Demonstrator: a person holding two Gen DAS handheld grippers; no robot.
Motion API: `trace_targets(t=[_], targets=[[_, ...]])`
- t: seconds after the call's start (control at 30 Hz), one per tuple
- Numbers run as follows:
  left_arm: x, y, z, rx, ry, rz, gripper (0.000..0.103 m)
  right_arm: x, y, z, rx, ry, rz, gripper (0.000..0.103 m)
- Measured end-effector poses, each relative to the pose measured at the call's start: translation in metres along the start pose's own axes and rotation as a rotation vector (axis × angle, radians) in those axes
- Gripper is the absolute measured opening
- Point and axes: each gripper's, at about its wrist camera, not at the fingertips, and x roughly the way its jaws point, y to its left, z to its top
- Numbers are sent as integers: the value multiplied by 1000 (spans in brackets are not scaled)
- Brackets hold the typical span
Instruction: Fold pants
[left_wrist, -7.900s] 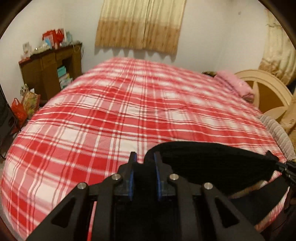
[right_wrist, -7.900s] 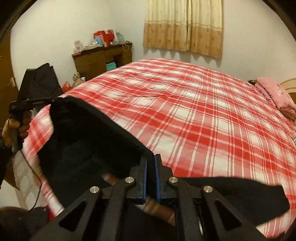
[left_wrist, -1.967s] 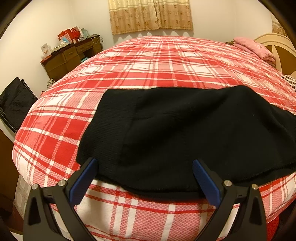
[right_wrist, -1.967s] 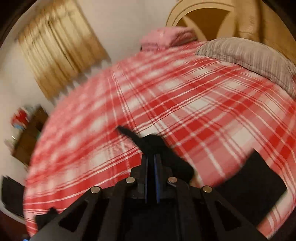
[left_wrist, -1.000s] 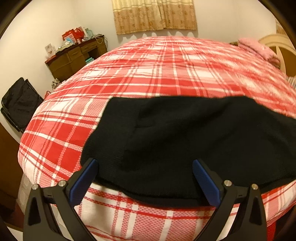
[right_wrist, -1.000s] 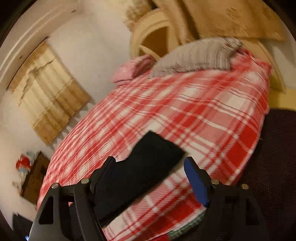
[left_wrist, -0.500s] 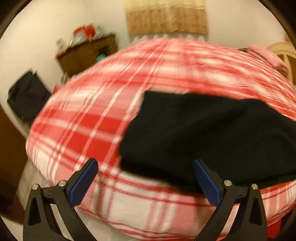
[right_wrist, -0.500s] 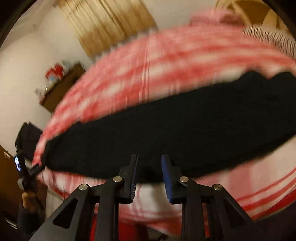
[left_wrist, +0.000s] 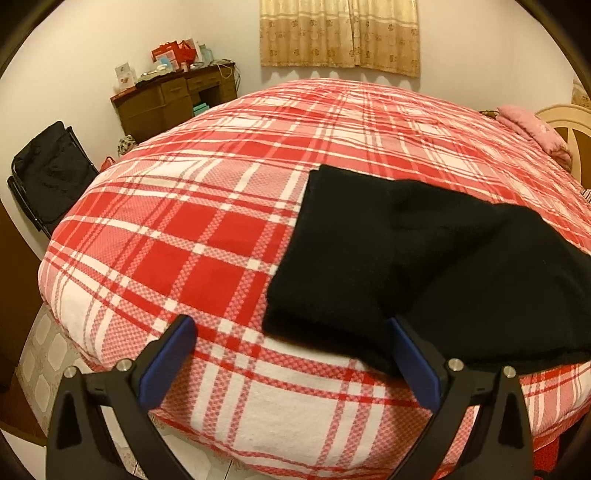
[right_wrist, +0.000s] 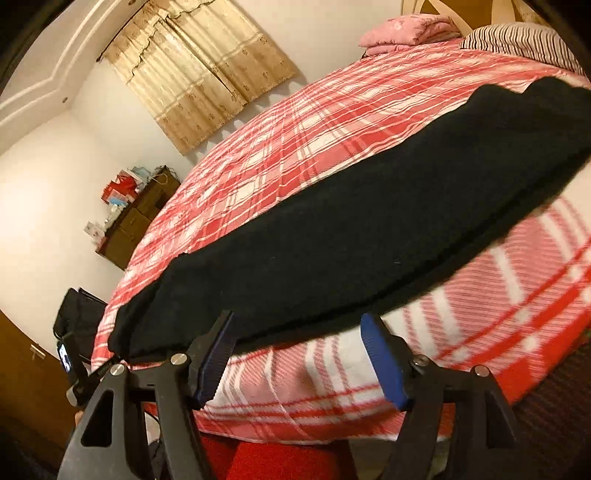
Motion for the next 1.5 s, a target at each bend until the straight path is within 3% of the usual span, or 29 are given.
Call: trace_targets(t=[0.1,0.23,0.33,0.47,0.53,0.57,0.6,0.63,0.83,0.93,1.17,1.27,1.37,1.5], targets=[[-1,1,-1,0,1,-1,103,10,5,1,1,2,11,66],[-2,0,-2,-2,-1,4,103,27,21,-3,-26,54,60,42],[-2,0,-1,-1,-1,2,103,37,32,-7,-70,61,43,42],[-1,0,-1,-2,1,2,103,56,28,-6,55,62,137,42],[-1,0,-1,-1,0,3,103,68,36,-7,58,93,171,39],[-1,0,-1,-2,1,2,103,75,42,-8,42,118,171,31],[-1,0,-1,-3,3,2,103,81,46,-10,30,146,163,7],[-2,1,-1,-4,7,-2,103,85,50,-13,21,162,142,4],[-2,5,3,-7,11,-19,103,69,62,-20,-29,151,158,4],[-2,6,6,-7,12,-19,103,77,62,-32,-56,194,114,4],[-10,18,13,2,2,-44,103,71,39,-22,48,223,152,4],[-27,17,19,36,-49,-41,103,47,28,-15,63,208,104,5],[-50,8,28,96,-137,-21,103,20,34,-13,-6,149,44,6],[-63,-11,40,124,-193,-81,103,14,69,0,-125,81,87,6]])
